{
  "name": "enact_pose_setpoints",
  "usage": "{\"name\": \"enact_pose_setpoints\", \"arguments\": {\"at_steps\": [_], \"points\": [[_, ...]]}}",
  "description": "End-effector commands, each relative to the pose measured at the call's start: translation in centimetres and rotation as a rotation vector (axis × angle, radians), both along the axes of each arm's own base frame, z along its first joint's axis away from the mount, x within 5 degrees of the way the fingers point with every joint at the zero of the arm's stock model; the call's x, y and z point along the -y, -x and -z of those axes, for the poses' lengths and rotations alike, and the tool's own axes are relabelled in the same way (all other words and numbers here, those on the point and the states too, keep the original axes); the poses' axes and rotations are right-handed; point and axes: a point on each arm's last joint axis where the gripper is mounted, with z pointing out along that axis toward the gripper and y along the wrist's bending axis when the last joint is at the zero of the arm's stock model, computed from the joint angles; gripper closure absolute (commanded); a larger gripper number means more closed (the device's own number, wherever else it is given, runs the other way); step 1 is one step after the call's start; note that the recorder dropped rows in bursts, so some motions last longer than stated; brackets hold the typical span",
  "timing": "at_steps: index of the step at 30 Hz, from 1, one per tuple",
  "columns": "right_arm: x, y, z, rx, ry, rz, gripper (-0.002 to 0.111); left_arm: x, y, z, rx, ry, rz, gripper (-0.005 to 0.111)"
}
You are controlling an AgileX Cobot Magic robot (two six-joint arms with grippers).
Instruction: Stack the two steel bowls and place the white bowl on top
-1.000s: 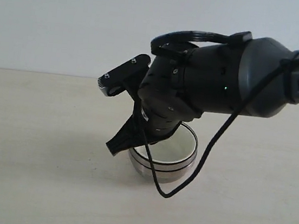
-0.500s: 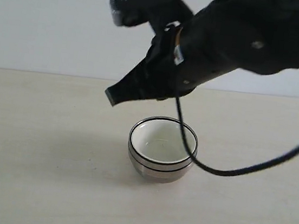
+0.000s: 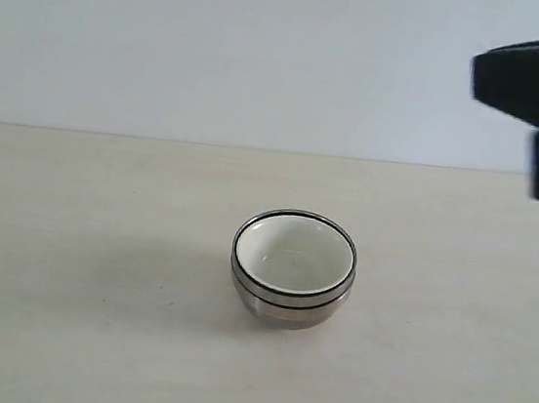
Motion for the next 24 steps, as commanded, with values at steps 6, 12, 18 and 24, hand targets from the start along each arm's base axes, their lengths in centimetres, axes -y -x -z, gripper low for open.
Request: {"name": "enact_pose_setpoints", "arguments": {"at_steps": [6, 12, 18, 24], "points": [[9.5, 7.3, -1.1, 0.204, -0.203, 0.058, 0.108, 0.0, 0.0, 0.1, -0.001, -0.003, -0.002, 0.074], [15.1, 11.9, -1.0, 0.365, -0.408, 0.077, 0.108, 0.0, 0.0, 0.1, -0.001, -0.003, -0.002, 0.074], [17.1, 12.6, -0.6, 0.327, -0.444, 0.233, 0.108, 0.0, 0.0, 0.1, -0.001, -0.003, -0.002, 0.074], [15.1, 13.3, 0.0, 0.337, -0.538, 0.331, 0.108, 0.0, 0.0, 0.1, -0.001, -0.003, -0.002, 0.074]]}}
